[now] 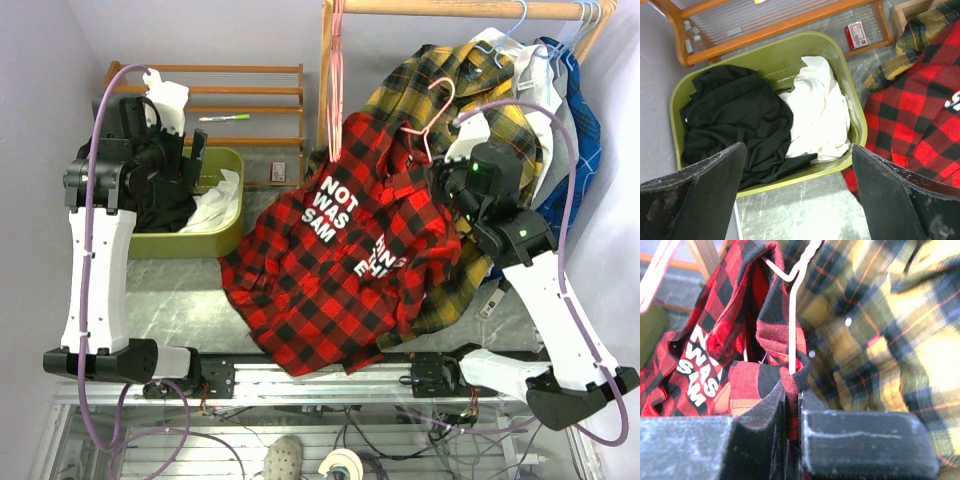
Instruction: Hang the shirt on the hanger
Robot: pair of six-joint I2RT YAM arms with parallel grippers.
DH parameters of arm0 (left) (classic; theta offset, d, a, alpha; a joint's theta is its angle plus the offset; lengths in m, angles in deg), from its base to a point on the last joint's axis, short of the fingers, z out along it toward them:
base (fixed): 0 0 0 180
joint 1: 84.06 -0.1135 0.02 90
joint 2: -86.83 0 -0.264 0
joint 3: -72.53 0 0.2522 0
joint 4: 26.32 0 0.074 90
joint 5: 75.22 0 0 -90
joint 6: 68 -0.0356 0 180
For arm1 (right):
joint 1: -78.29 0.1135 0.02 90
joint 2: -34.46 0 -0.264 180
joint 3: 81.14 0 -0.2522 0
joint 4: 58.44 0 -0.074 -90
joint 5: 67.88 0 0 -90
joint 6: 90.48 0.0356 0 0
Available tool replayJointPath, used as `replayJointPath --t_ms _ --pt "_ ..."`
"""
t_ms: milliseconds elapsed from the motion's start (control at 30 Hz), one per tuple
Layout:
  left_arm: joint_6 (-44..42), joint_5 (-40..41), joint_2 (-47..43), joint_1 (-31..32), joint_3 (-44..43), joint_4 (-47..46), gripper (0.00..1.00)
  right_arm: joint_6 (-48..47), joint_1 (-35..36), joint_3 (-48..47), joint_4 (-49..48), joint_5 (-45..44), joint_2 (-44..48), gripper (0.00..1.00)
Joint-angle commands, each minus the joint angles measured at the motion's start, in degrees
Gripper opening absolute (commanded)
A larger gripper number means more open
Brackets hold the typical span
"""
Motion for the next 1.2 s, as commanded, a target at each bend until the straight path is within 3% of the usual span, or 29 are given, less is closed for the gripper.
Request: replayJointPath --t_ms 0,233,600,800,1033,1167 --pt "1.21 -2.06 -1.25 -0.41 1.89 1.3 0.99 -4.24 -0.66 -8.85 -6.03 -3.4 -3.56 0.0" --pt "0.98 -3.54 -1.6 -0.41 2.91 1.31 0.99 -5.99 -4.27 -21.66 -5.56 1.29 -12.63 0.0" --pt "0.68 -4.03 -1.43 -0.41 4.04 1.1 0.99 -3.85 -12.92 -35.71 -1.09 -3.17 -25.78 0.0" --pt "0.54 -4.28 -1.62 -0.41 5.54 0.58 0.99 -6.47 -16.22 -39.55 0.27 -6.32 -26.13 0.0" --pt "0.52 -4.79 -1.43 -0.41 5.55 0.87 0.99 -9.38 -16.32 -36.99 -3.12 7.72 -19.34 0.0" --pt "0.59 -5.09 -1.38 -0.41 5.68 0.92 0.99 -9.37 -16.33 -39.09 -2.66 9.35 -21.22 0.0"
